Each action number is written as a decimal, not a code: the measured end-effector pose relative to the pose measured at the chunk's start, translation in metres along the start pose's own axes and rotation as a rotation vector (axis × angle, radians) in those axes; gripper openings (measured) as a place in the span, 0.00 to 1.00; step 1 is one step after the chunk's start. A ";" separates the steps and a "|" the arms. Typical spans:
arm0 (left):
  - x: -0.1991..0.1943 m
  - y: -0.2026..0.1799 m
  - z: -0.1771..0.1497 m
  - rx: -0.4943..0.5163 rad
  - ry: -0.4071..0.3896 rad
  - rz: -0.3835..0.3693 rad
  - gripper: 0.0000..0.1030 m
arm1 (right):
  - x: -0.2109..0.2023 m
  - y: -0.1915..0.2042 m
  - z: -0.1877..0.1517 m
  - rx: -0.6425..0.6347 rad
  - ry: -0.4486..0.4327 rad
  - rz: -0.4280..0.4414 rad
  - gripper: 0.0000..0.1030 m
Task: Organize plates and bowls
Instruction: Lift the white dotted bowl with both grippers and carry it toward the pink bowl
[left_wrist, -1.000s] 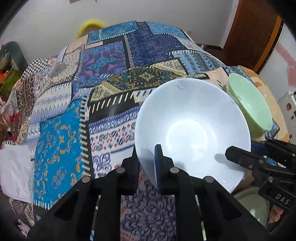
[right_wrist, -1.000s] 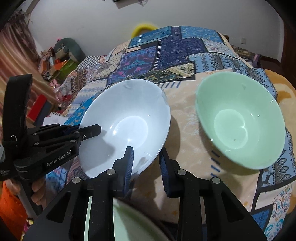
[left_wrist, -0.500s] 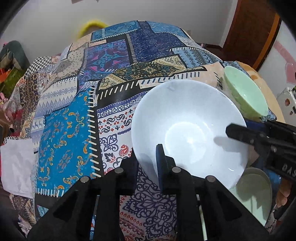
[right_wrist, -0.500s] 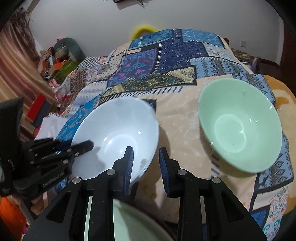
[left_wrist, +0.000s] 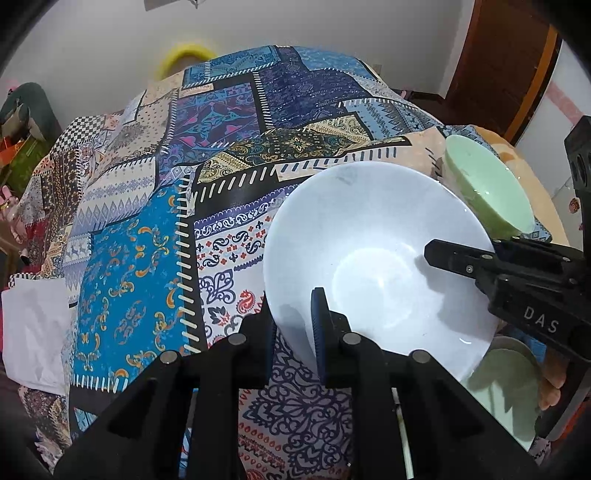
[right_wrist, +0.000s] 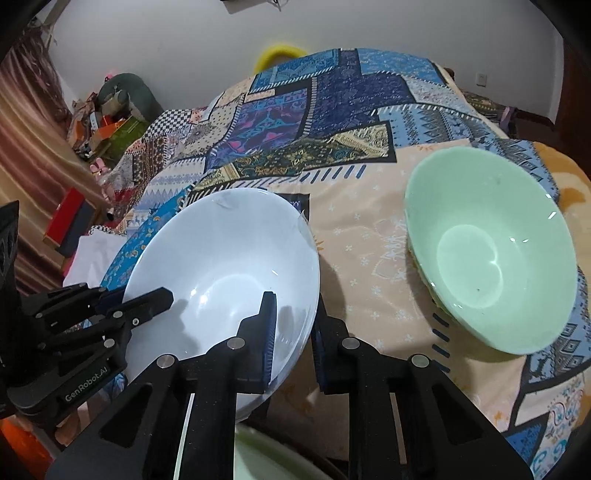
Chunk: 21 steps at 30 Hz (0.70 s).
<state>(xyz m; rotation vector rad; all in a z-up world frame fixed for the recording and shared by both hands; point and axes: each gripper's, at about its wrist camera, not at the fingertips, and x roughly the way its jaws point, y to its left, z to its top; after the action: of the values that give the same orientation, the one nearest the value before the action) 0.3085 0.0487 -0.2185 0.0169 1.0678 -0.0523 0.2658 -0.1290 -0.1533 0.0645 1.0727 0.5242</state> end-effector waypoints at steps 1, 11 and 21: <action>-0.002 -0.001 -0.001 -0.003 -0.001 -0.005 0.17 | -0.003 0.001 0.000 -0.001 -0.007 -0.004 0.16; -0.048 -0.007 -0.007 -0.023 -0.066 -0.046 0.16 | -0.045 0.015 -0.004 -0.021 -0.083 -0.027 0.16; -0.110 -0.006 -0.024 -0.027 -0.151 -0.038 0.16 | -0.082 0.042 -0.014 -0.049 -0.132 -0.013 0.16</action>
<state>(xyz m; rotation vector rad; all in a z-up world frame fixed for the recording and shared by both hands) 0.2343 0.0473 -0.1336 -0.0315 0.9182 -0.0722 0.2079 -0.1304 -0.0803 0.0480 0.9308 0.5273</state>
